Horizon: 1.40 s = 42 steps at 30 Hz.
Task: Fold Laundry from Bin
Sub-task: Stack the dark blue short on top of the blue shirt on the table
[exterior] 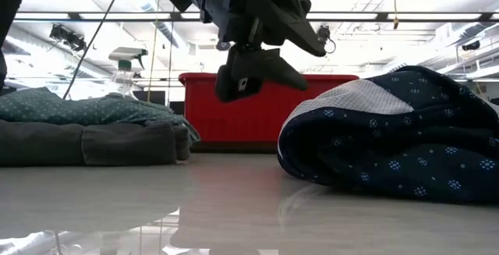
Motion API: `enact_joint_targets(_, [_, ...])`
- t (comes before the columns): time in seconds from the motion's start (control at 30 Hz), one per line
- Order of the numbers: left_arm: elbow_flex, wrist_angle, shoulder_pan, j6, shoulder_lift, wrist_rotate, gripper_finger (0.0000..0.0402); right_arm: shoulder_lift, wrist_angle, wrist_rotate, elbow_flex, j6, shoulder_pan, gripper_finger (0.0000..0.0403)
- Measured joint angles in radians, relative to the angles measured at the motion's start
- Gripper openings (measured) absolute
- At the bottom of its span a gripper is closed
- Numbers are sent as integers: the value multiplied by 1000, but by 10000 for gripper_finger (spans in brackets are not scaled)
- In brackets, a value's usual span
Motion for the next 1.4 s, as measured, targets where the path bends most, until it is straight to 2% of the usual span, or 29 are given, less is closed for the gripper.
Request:
enact_joint_targets(0.1, [0,-12,13,-2,0,1,162,-1,-8,-10,-2,74,17,283])
enact_joint_targets(0.33, [0,-7,65,-25,0,0,162,0,35,11,-5,198,77,60])
enact_joint_targets(0.37, [0,-7,70,-25,0,0,162,-1,36,18,-5,206,79,49])
enact_joint_targets(0.57, [0,-4,85,-26,0,11,162,-85,29,108,-19,264,79,49])
enact_joint_targets(0.83, [0,30,82,-29,-54,25,162,-379,-11,400,-18,263,79,49])
enact_joint_targets(0.97, [0,33,82,-22,-106,-25,162,-506,-44,519,-17,198,49,49])
enact_joint_targets(1.2, [0,31,86,-15,-187,-78,162,-648,54,501,-16,-61,-86,49])
enact_joint_targets(1.4, [0,41,98,-15,-212,-86,162,-674,97,341,-13,-253,-307,49])
